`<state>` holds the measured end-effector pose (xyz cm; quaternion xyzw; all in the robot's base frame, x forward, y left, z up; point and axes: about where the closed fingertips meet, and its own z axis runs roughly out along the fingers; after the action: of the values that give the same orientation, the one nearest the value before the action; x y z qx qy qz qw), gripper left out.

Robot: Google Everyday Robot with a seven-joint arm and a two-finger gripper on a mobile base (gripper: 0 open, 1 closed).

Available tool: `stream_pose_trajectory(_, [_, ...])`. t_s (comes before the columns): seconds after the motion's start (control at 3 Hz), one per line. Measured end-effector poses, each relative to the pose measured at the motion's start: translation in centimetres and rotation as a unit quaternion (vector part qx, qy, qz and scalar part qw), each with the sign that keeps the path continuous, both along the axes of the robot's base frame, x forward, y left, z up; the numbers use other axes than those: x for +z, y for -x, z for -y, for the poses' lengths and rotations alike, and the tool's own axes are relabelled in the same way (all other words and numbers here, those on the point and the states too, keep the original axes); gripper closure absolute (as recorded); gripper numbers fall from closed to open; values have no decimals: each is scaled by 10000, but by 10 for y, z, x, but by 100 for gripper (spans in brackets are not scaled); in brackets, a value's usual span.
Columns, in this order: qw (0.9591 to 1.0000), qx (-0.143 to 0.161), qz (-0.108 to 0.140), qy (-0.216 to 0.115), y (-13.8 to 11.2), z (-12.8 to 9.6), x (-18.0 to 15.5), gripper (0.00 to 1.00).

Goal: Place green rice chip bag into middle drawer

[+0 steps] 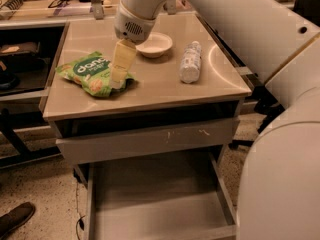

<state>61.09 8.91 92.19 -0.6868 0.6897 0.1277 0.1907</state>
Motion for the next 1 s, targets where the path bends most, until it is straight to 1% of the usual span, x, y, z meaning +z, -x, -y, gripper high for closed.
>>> stream_pose_trajectory(0.33, [10000,7,1,-3,0,-1,0,0])
stream_pose_trajectory(0.67, [9998,28,-148,-102,-13,-15,-24,0])
stream_pose_trajectory(1.0, [9993,13,-357,-98,-41,-26,-52,0])
